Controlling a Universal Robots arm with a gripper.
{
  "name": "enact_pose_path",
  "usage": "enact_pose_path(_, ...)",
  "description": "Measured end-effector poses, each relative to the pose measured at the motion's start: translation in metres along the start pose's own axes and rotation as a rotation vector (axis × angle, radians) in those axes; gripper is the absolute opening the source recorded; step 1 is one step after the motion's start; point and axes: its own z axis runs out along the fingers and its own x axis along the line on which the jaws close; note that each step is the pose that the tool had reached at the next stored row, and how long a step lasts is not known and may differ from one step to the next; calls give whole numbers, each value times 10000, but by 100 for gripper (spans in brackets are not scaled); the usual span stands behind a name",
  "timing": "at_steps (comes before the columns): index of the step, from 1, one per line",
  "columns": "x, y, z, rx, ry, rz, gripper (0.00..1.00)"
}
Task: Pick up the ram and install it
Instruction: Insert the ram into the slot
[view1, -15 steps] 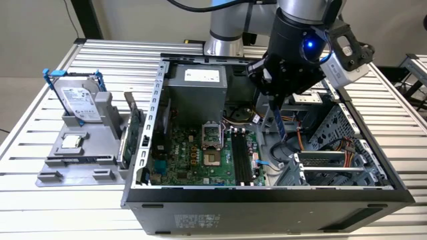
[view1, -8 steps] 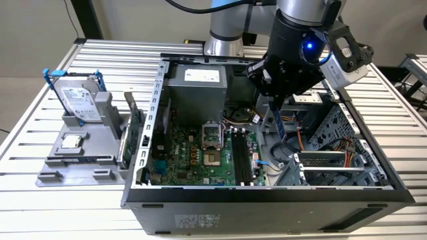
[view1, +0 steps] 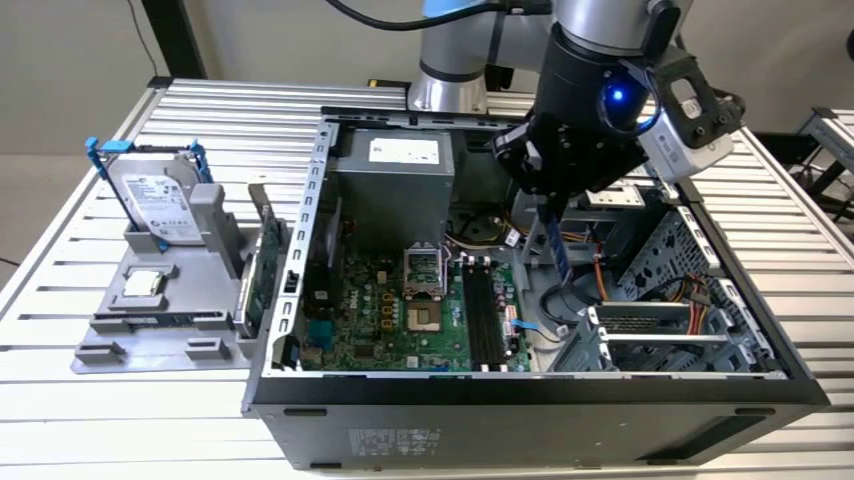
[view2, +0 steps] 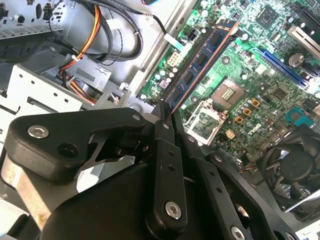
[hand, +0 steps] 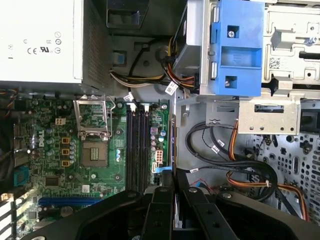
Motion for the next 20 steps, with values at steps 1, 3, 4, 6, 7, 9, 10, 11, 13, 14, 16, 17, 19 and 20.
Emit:
enact_pose_path(1, 0, 0, 6, 0, 0, 0, 0)
enact_pose_path(3, 1, -1, 19, -3, -1, 0, 0)
enact_pose_path(4, 1, -1, 29, -7, 0, 0, 0)
enact_pose_path(6, 2, -2, 51, -22, -1, 4, 0)
enact_pose_path(7, 3, -2, 62, -29, 0, 6, 0)
enact_pose_path(9, 5, -3, 85, -30, 0, 7, 0)
enact_pose_path(10, 5, -4, 95, -29, 0, 6, 0)
enact_pose_path(11, 6, -4, 105, -31, -1, 7, 0)
enact_pose_path(13, 7, -4, 121, -30, 0, 6, 0)
enact_pose_path(14, 8, -4, 127, -30, 0, 7, 0)
enact_pose_path(16, 8, -5, 138, -29, 0, 7, 0)
enact_pose_path(17, 9, -5, 144, -30, 0, 7, 0)
enact_pose_path(19, 10, -6, 161, -30, 0, 6, 0)
enact_pose_path(20, 11, -6, 169, -30, 0, 7, 0)
